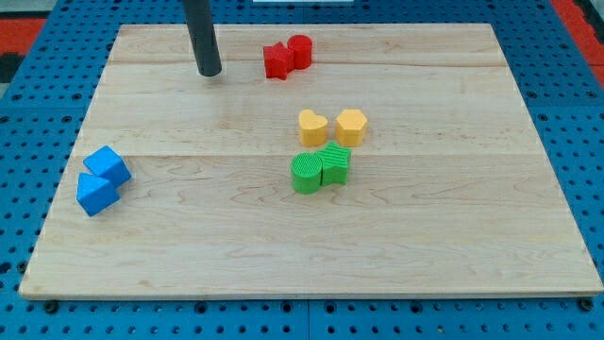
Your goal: Move red circle towards the top left
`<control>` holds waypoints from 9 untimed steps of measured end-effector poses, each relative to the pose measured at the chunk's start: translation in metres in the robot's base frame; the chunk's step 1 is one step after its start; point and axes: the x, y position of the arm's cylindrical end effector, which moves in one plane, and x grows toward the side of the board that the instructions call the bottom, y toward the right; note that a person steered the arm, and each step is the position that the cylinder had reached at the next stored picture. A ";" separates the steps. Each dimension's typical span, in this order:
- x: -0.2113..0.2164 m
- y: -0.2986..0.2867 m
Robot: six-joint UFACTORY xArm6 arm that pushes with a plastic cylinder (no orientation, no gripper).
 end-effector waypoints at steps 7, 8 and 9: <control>-0.070 0.226; -0.040 0.254; -0.042 0.199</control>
